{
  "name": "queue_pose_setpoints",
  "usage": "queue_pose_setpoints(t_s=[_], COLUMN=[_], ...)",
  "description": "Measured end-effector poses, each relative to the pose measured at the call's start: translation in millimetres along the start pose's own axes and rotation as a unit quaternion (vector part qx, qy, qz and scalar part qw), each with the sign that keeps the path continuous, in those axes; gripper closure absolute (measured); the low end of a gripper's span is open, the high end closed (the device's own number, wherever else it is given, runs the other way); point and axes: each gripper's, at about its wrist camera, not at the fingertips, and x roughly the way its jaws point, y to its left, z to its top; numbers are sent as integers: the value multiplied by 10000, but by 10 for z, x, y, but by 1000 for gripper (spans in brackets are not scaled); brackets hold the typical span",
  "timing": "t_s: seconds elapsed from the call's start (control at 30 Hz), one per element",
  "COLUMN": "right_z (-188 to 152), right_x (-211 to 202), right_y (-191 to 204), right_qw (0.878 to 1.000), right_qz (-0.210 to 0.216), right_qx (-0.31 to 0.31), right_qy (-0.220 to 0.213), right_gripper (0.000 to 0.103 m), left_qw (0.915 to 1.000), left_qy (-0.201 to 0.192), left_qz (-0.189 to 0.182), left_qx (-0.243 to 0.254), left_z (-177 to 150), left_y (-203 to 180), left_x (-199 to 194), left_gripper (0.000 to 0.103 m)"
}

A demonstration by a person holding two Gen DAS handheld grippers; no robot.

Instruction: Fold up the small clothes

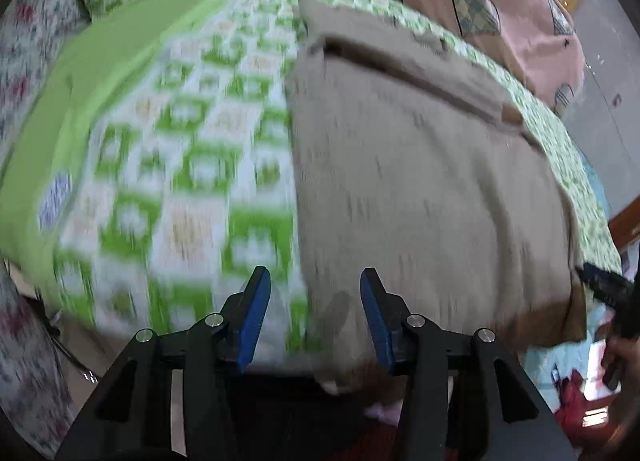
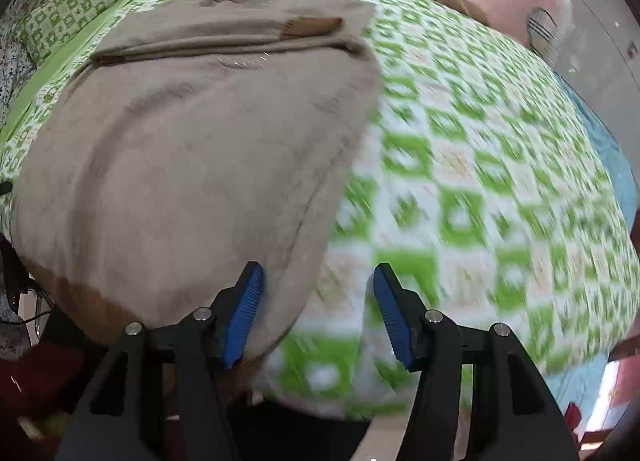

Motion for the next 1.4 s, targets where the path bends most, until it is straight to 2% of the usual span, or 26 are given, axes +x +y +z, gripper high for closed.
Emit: queue_pose_setpoints(t_s=[0.1,0.23,0.27,0.33,0.37,0.47,0.63,0.73,0.83,0.9,0.93,0.97,1.03,1.2,1.27,1.33,1.4], right_z=[-62,-101,-101,-122,-131,-145,-174,-152,-150,-147,-155,-162,-176,-248,-272,-278,-276], right_x=[-59,-81,-86,-102,-85,-29,-58,-83,-110,-64,-16,2,-10,-61,-5,97,172], right_y=[-196,-438,-467,-523,-541,-533,-389,-339,-230,-118,-26,13,9,-413,-533,-562,-519], right_qw=[9998,9980,9967,9878,9813,9722,9758,9762,9733,9786,9849,9876,9914,9708,9575,9471,9485], right_qz=[-79,238,439,1169,1502,1886,1764,1711,1881,1723,1462,1347,1121,2065,2491,2730,2693], right_qx=[143,575,673,1029,1193,1369,1274,1302,1286,1062,830,702,554,1191,1425,1638,1577], right_qy=[69,139,125,92,142,238,235,276,277,361,421,406,377,251,279,409,550], right_gripper=[44,44,44,44,44,44,44,44,43,43,43,47,93,94,94,90,87], left_qw=[9994,9977,9970,9943,9937,9916,9931,9919,9919,9923,9926,9929,9928,9919,9907,9897,9873], left_qy=[300,485,508,610,652,830,850,916,924,905,885,860,782,375,453,626,799], left_qz=[-182,-437,-525,-815,-848,-982,-785,-865,-851,-819,-797,-785,-845,-1087,-1186,-1209,-1324], left_qx=[-37,-201,-267,-322,-334,-170,195,146,169,205,217,240,317,545,498,436,358], left_z=[-263,-454,-465,-480,-484,-488,-490,-484,-498,-487,-469,-465,-468,-463,-448,-447,-443], left_y=[-8,22,36,47,36,-47,-146,-116,-76,-101,-148,-176,-172,-219,-178,-101,-73], left_x=[54,165,208,276,311,453,532,551,546,554,572,576,517,273,308,393,484], left_gripper=[54,54,54,53,53,54,55,56,55,56,60,76,96,96,95,93,84])
